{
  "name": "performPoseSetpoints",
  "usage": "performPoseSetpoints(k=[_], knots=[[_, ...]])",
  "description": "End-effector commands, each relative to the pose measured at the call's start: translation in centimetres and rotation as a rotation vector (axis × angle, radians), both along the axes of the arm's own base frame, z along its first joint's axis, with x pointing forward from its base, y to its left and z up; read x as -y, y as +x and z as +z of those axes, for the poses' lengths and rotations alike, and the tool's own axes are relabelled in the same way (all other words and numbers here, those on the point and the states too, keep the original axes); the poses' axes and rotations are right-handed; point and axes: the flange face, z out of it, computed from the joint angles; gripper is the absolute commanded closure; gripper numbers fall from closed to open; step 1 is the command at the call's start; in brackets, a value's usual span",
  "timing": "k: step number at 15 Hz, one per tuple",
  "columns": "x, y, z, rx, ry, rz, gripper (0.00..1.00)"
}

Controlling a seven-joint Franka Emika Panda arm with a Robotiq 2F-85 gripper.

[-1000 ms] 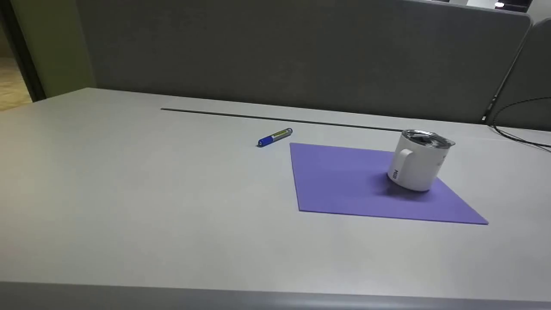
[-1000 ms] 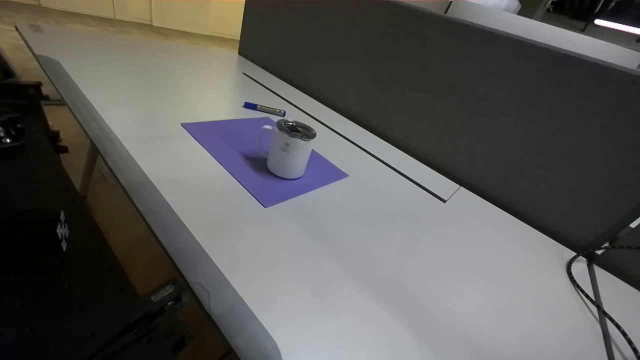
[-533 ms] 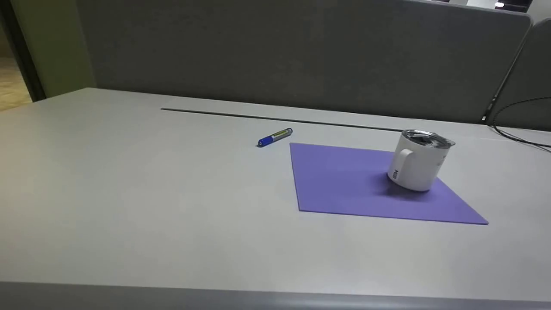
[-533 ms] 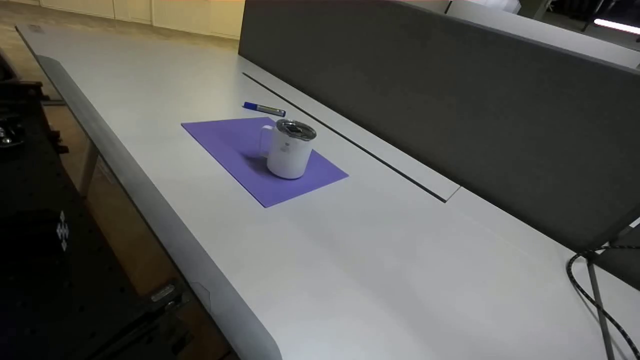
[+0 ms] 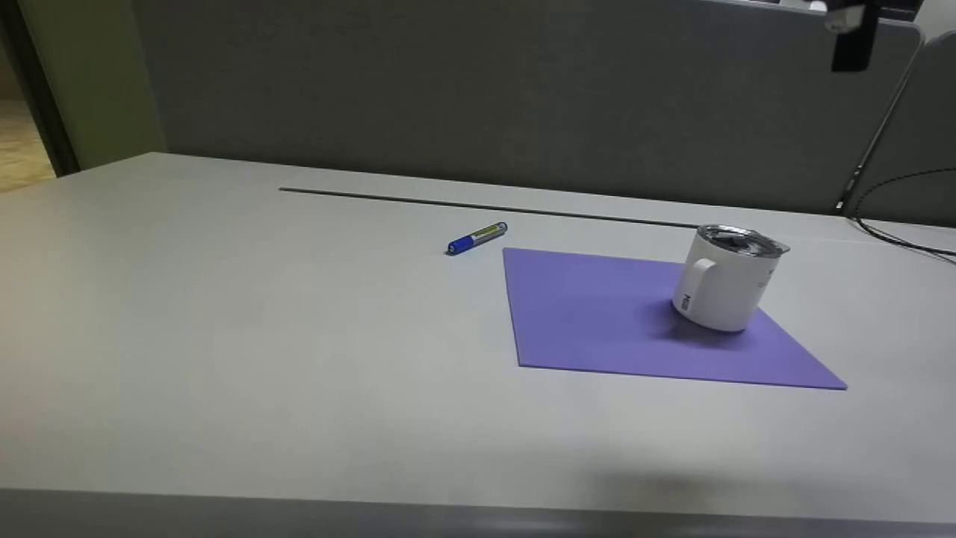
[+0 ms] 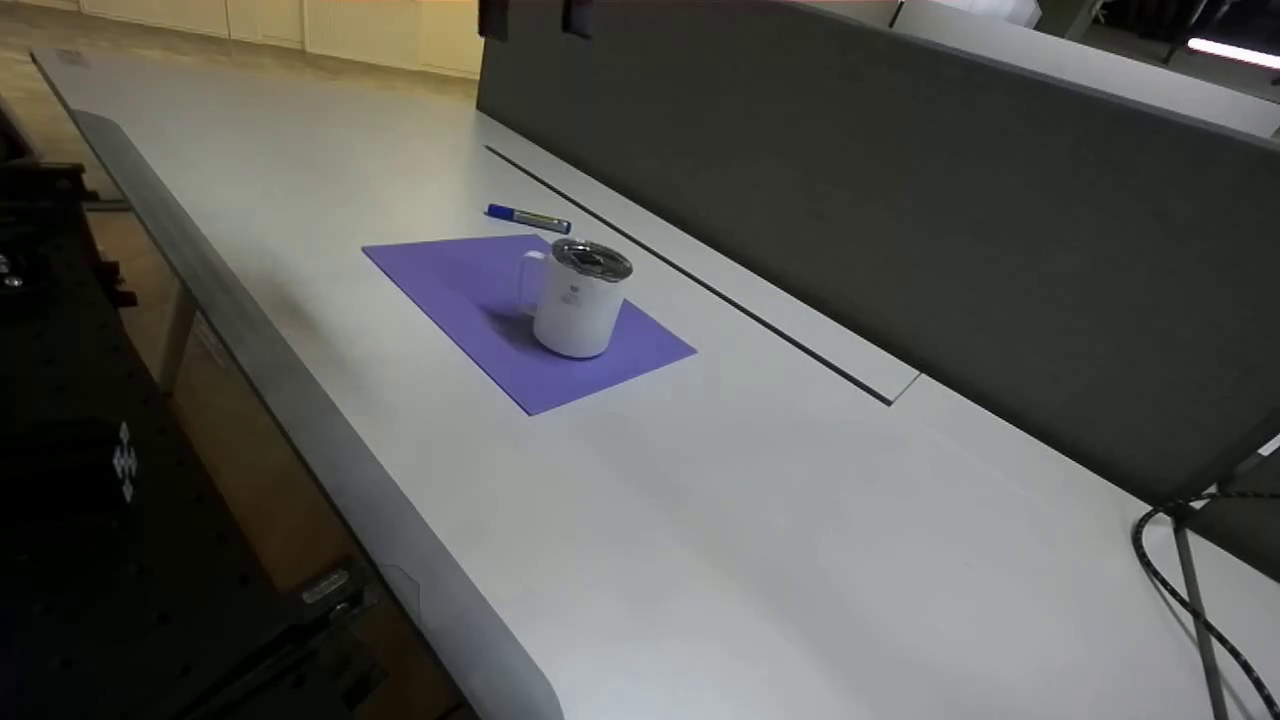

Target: Close the lid

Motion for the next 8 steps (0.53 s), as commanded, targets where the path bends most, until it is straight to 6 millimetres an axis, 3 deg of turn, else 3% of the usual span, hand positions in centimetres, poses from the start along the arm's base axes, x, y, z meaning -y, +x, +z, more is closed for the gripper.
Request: performPoseSetpoints(k=[1, 3, 8], knots=[[1.5, 0.9, -0.6, -0.035, 0.01, -0.036, 0.0], [3.4, 2.6, -1.5, -0.085, 0.023, -0.08, 0.0], [3.4, 3.5, -1.8, -0.104, 0.023, -0.08, 0.0]])
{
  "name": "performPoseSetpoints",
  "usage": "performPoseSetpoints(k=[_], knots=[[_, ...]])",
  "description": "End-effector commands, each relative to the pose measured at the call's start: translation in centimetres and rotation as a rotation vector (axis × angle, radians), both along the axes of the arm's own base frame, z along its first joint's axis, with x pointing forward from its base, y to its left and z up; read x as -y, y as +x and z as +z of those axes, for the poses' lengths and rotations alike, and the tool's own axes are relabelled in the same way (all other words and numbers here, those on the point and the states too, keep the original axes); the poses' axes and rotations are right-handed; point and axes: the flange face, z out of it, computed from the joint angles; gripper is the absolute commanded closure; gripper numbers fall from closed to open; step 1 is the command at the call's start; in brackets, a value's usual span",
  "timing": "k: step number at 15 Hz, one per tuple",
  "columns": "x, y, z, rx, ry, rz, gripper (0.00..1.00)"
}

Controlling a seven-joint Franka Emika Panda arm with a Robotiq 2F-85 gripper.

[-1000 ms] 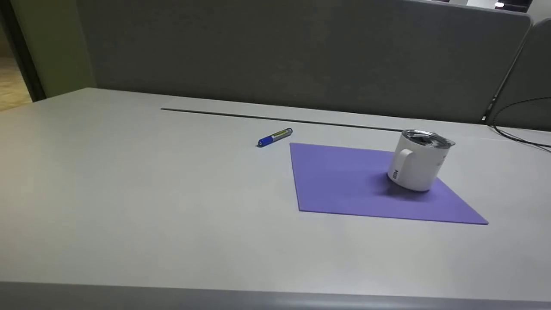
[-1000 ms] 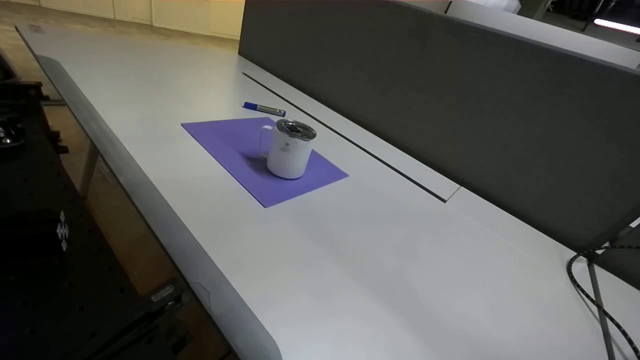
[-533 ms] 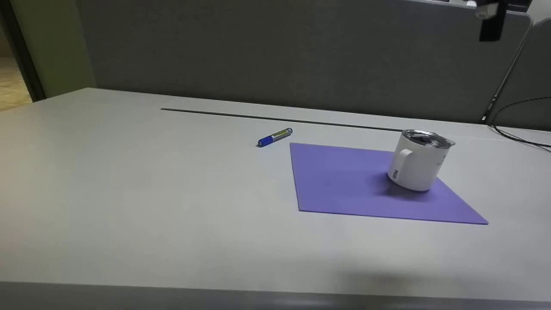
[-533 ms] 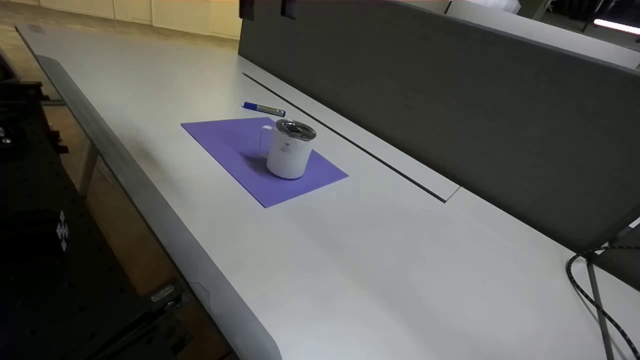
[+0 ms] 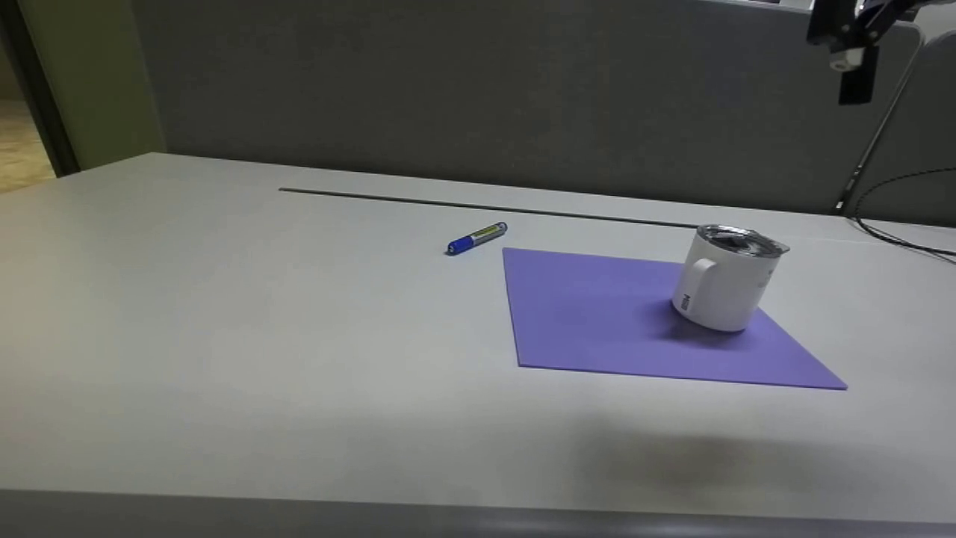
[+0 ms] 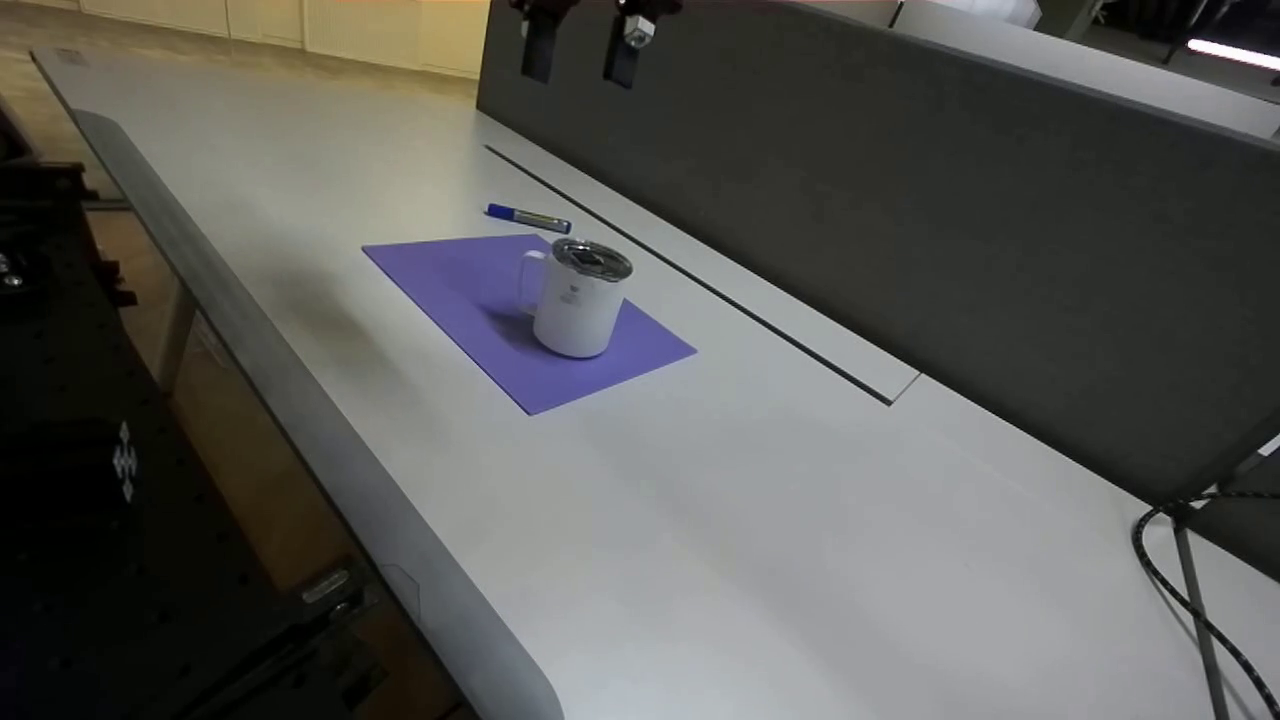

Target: Close the lid

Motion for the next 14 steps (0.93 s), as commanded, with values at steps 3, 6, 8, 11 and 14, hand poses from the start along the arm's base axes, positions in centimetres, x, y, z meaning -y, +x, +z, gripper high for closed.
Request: performPoseSetpoints(k=[3, 6, 8, 11, 14], knots=[[0.6, 1.8, -0.9, 0.025, 0.018, -0.031, 0.0], [1.6, 3.7, -2.1, 0.084, 0.015, -0.056, 0.0], [2.1, 4.6, -2.8, 0.112, 0.02, -0.064, 0.0], [2.4, 5.4, -4.6, 0.149, 0.008, -0.066, 0.34], [2.9, 5.6, -6.4, 0.133, 0.0, -0.069, 0.55]])
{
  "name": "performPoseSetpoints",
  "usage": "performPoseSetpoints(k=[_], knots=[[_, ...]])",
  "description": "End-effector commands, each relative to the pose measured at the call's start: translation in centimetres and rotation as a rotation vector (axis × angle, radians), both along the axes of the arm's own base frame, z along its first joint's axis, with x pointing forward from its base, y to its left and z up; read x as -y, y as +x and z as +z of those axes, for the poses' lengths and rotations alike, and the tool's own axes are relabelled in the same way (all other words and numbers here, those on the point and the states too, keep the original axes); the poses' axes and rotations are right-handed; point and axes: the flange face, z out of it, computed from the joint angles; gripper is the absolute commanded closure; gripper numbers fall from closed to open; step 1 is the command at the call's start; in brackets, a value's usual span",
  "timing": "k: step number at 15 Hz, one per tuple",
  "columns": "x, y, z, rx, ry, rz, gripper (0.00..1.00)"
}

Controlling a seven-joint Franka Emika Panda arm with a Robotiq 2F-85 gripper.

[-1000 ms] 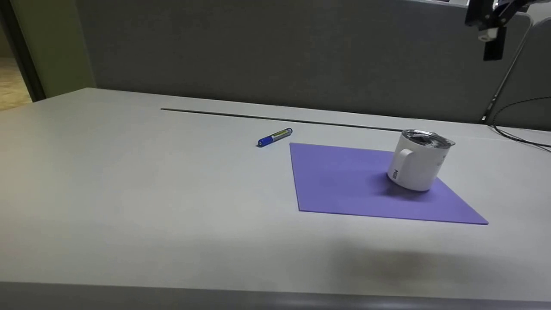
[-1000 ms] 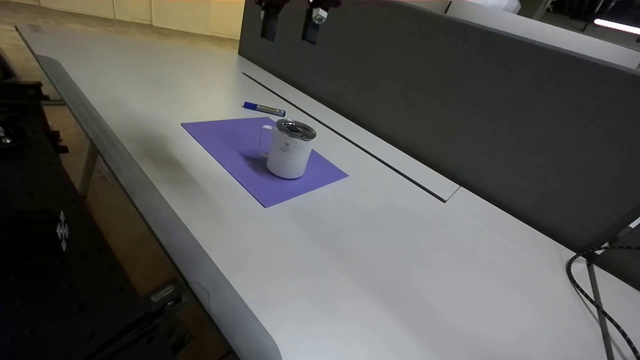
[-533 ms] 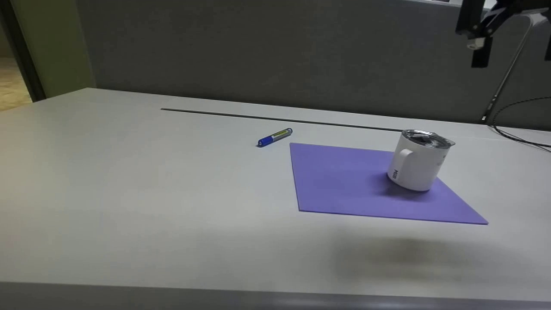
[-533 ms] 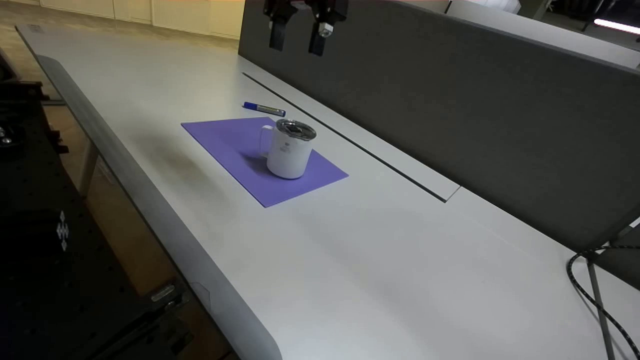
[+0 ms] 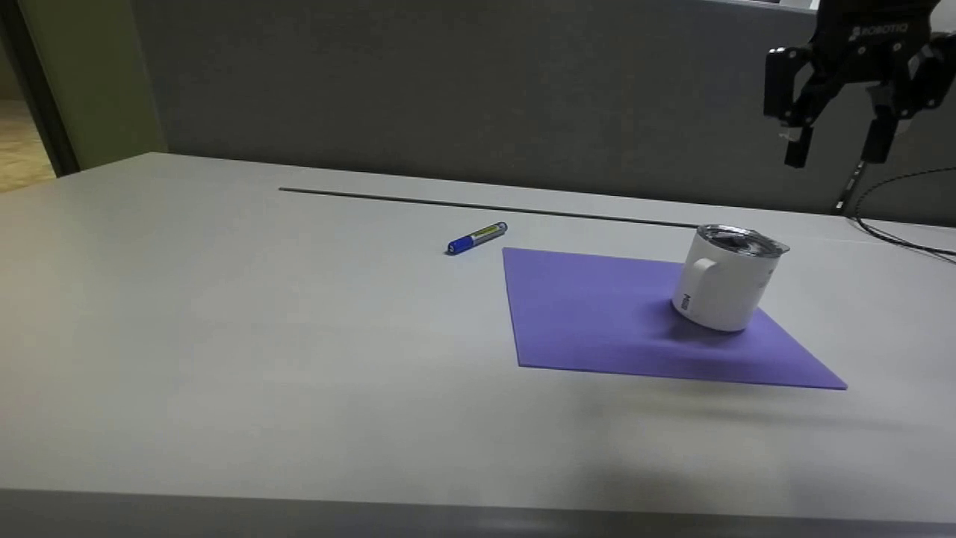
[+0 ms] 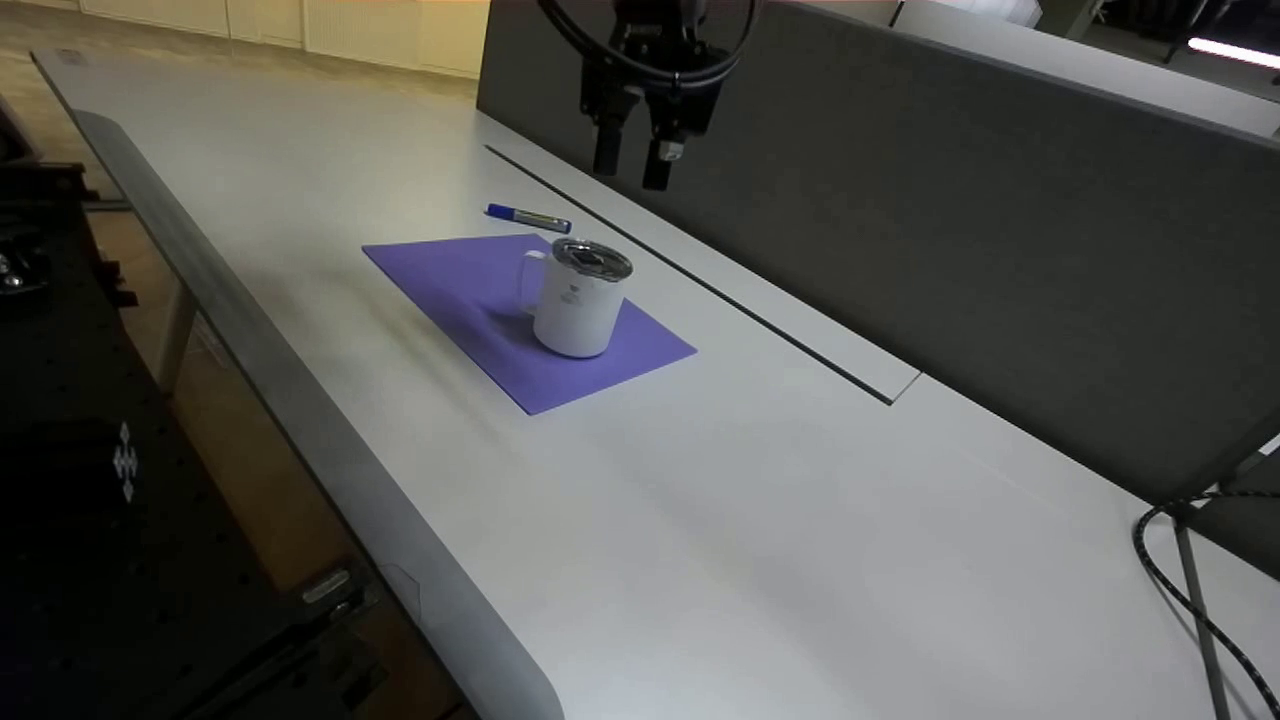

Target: Close the lid

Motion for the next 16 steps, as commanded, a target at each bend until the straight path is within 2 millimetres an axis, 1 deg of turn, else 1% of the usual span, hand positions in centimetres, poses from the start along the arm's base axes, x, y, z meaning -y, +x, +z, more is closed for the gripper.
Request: performPoseSetpoints(k=[1, 5, 6, 7, 12, 16], knots=[[0.8, 0.9, -1.4, -0.001, -0.027, -0.039, 0.62], [1.8, 1.4, -1.9, 0.02, -0.015, -0.071, 0.9], [2.0, 1.5, -1.9, 0.025, -0.012, -0.076, 0.96], [2.0, 1.6, -2.1, 0.032, -0.008, -0.076, 0.99], [1.2, 2.0, -3.6, 0.052, 0.026, -0.083, 1.0], [-0.2, 2.5, -4.7, 0.059, 0.031, -0.068, 1.0]])
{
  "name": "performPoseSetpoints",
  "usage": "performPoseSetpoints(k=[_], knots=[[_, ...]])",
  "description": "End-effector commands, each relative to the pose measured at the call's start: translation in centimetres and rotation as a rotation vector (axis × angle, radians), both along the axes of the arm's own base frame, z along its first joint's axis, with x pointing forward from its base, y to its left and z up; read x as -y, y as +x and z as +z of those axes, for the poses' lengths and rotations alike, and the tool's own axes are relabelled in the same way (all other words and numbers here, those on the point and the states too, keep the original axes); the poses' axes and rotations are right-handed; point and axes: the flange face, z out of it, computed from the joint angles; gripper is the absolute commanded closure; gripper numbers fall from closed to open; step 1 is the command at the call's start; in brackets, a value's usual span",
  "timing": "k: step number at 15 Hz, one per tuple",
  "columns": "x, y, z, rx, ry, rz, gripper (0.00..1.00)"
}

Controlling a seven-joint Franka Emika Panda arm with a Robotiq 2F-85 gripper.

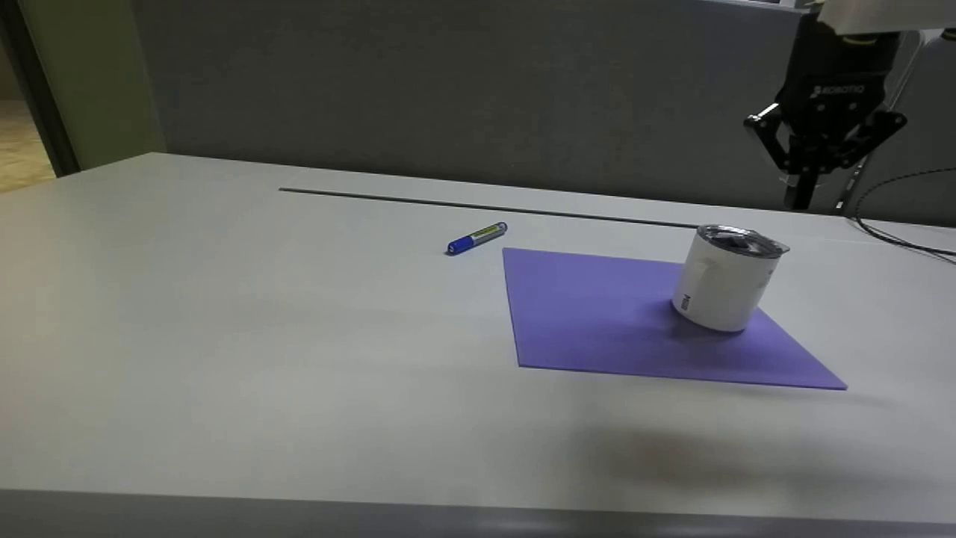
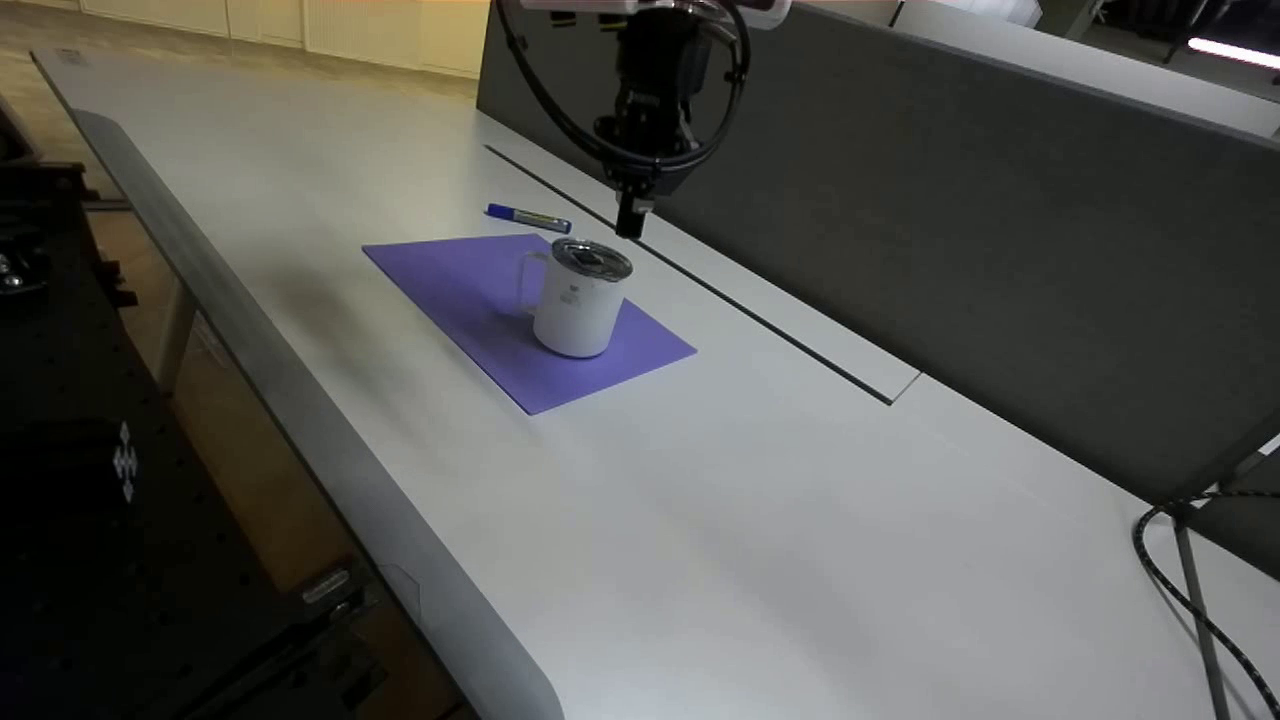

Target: Close the lid

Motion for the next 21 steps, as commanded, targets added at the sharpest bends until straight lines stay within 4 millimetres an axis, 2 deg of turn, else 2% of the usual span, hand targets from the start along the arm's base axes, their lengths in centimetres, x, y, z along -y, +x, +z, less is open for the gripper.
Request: performPoseSetpoints(k=[1, 6, 17, 21], knots=[[-1.1, 1.0, -0.6, 0.018, -0.007, -0.014, 1.0], [-2.4, 1.4, -1.9, 0.013, -0.006, -0.045, 1.0], [-3.5, 1.4, -4.8, -0.003, -0.03, -0.104, 1.0], [-3.9, 1.4, -4.8, 0.015, -0.034, -0.089, 1.0]])
